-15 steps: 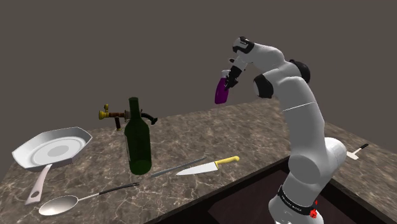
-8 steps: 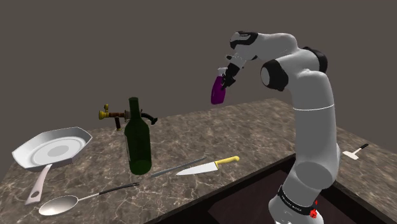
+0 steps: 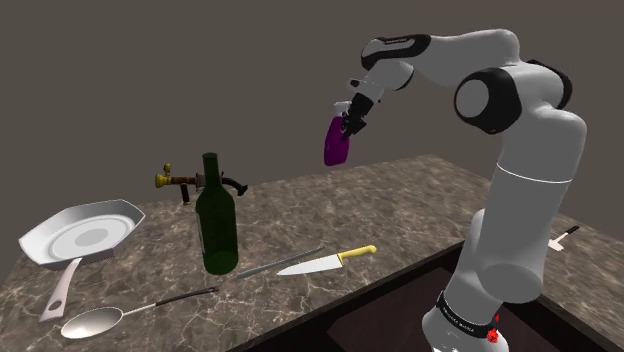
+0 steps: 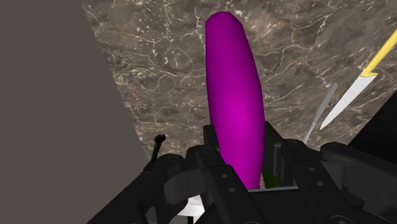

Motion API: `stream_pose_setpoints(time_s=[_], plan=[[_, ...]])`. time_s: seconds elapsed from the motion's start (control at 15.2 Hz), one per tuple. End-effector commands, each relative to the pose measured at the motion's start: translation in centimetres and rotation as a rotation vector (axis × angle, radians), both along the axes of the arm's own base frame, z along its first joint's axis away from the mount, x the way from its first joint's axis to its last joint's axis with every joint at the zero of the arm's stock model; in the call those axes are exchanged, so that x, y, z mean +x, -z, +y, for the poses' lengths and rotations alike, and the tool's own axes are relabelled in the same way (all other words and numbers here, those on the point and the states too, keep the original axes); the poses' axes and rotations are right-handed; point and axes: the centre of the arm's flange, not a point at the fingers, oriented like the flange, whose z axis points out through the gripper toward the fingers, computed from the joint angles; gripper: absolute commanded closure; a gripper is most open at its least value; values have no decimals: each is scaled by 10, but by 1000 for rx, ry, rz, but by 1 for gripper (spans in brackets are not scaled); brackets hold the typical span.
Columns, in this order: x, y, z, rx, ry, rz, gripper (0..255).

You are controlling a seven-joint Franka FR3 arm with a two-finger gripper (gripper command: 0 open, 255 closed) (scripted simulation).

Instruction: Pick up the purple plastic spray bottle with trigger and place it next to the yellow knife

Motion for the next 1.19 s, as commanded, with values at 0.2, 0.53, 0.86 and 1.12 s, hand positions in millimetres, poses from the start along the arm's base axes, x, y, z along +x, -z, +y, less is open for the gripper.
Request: stream_pose_setpoints(time_s=[0.2, 0.53, 0.86, 1.12], plan=[[-18, -19, 60, -1, 1, 0, 255], [-37, -39, 120, -1, 1, 0, 255], [-56, -59, 179, -1, 1, 0, 255], [-72, -75, 227, -1, 1, 0, 255]])
